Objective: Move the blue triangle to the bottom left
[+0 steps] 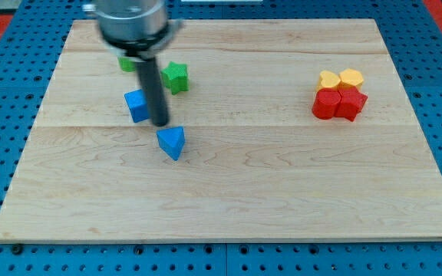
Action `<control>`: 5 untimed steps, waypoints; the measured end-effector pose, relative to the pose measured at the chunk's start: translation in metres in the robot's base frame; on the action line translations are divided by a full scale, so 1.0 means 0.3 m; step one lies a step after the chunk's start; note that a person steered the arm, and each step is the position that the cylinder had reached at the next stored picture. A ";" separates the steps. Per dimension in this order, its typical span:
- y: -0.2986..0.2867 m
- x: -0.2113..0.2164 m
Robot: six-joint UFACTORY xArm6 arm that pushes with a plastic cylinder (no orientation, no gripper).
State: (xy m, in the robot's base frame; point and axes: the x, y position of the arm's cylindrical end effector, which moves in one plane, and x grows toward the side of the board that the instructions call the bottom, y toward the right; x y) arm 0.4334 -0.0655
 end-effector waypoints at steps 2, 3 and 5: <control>-0.096 0.164; -0.319 0.167; -0.541 0.224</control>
State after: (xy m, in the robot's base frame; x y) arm 0.5006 -0.2277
